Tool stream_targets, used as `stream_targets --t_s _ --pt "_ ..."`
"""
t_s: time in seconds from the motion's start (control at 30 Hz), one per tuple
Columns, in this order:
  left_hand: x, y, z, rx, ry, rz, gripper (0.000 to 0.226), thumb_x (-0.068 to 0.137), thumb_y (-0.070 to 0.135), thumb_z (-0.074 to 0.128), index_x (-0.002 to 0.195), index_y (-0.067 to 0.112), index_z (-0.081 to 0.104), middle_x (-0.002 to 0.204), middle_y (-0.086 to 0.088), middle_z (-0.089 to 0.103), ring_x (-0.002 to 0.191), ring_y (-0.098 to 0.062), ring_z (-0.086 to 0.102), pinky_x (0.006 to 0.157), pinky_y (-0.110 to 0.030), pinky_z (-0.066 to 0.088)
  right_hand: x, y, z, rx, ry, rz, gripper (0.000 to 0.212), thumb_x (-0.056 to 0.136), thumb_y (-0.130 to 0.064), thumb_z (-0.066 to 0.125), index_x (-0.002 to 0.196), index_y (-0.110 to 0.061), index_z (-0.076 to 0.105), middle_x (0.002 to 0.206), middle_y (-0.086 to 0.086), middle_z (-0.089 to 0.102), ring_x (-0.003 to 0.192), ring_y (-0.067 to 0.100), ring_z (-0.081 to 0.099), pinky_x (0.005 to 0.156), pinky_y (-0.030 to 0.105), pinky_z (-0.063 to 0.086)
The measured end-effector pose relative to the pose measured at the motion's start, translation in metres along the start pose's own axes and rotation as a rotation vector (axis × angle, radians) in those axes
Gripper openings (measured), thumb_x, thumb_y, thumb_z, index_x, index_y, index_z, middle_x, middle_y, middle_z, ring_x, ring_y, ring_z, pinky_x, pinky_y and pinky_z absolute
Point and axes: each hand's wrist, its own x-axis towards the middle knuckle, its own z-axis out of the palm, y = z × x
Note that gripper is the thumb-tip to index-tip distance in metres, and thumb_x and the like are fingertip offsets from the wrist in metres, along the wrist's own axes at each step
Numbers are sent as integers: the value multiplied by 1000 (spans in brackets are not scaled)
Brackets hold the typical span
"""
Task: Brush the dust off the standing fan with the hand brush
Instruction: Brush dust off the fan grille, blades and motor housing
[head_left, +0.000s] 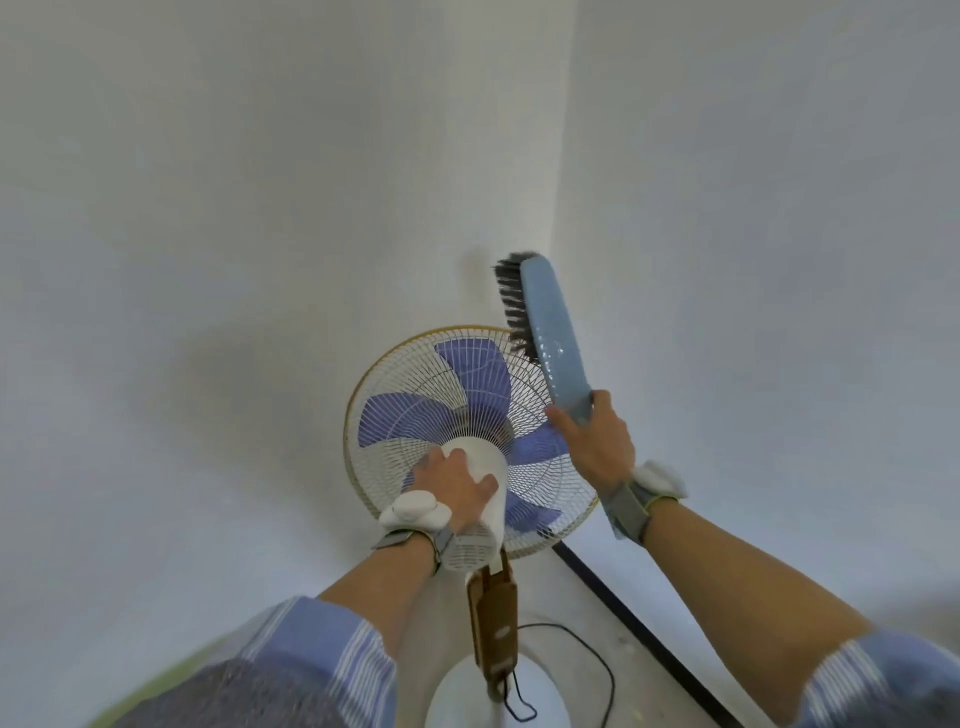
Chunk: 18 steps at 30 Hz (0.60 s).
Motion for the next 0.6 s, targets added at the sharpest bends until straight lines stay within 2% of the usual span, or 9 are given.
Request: stream_targets --t_s 0.07,0.1,0.17,0.23,0.3,0.33,0.43,0.5,0.6 --pt "-1 -3 -3 11 -2 4 57 90 54 47 130 15 43 128 -12 40 119 -34 44 93 -41 40 2 -7 5 159 -12 21 58 83 -55 68 116 -10 50 95 5 61 76 27 59 67 39 49" --pt "-1 -5 -5 11 -6 14 56 90 55 46 129 15 44 128 -12 40 118 -35 45 92 -42 41 3 -12 4 280 -20 41 56 84 -52 70 113 -8 51 90 7 62 65 23 59 60 38 50" --pt "-1 -9 -6 9 -20 40 57 90 56 45 127 14 44 126 -13 39 117 -36 45 91 -44 44 11 -20 1 509 -28 90 47 86 -45 70 102 -6 50 72 8 56 44 14 47 45 30 42" --pt "-2 -9 -3 10 -21 59 57 90 56 45 127 14 44 127 -13 39 116 -35 45 89 -44 44 20 -21 -7 638 -55 178 38 90 -41 67 89 -7 49 62 7 47 39 13 40 40 27 37" --pt "-3 -7 -1 16 2 74 57 90 56 45 128 14 44 129 -12 38 116 -35 45 87 -42 42 28 -10 -14 596 -49 268 44 87 -46 69 77 -6 53 61 11 49 44 20 45 43 31 43" --pt "-4 -7 0 21 4 91 58 89 57 45 128 14 44 130 -12 38 116 -34 45 87 -41 41 28 -2 -19 476 -1 302 53 82 -53 71 77 -3 56 66 16 55 53 26 53 51 37 48" --pt "-3 -3 2 43 0 89 64 86 61 40 129 14 44 131 -12 39 119 -33 43 88 -39 39 21 13 -32 69 164 346 68 83 -55 68 113 4 53 108 26 64 98 42 62 79 45 47" --pt "-3 1 3 51 44 60 59 88 58 44 128 14 45 130 -12 40 119 -33 43 88 -38 39 11 10 -34 77 272 277 64 88 -51 64 122 0 45 117 25 62 104 43 60 80 43 44" --pt "3 0 4 62 76 53 58 89 55 45 128 13 46 131 -12 41 119 -33 45 87 -38 40 1 -6 -20 224 391 159 60 87 -51 65 119 -4 45 112 18 64 97 37 61 81 46 50"
